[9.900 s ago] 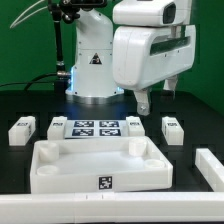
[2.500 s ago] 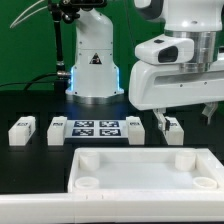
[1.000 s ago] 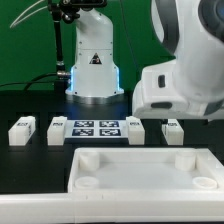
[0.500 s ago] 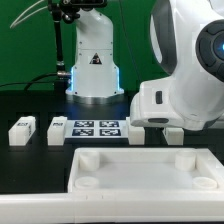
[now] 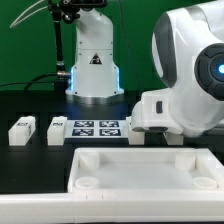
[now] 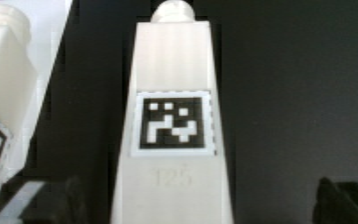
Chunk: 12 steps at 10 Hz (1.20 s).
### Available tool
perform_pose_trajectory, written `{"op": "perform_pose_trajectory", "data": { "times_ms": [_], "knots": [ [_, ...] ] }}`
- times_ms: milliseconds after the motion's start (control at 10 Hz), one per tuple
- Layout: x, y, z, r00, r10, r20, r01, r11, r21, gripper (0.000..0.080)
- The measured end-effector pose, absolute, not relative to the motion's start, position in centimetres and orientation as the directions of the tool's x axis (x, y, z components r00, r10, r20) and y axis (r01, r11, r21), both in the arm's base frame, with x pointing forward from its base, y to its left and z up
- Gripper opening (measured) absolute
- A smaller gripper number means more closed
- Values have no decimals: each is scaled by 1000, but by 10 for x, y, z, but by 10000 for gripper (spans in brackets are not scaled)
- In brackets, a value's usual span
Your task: Assemble desk
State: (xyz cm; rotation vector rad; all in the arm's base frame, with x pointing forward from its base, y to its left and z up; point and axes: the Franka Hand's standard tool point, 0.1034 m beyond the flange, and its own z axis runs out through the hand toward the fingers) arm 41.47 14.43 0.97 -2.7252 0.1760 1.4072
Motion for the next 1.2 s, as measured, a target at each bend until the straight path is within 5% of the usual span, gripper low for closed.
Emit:
{"op": "perform_pose_trajectory", "data": {
  "times_ms": [100,300,400,500,900,1200],
  "knots": [
    [414,144,9,574,-69,-816,-133,-991,-9,649],
    [414,144,9,573,-69,-816,-133,-991,-10,391],
    [414,144,9,574,-69,-816,-133,-991,-10,391],
    [414,144,9,573,-69,-816,-133,-991,-10,288],
    [414,144,9,574,-68,-816,-132,-991,-10,288],
    [447,125,53,531,-58,-846,-155,-987,-30,288]
  ]
}}
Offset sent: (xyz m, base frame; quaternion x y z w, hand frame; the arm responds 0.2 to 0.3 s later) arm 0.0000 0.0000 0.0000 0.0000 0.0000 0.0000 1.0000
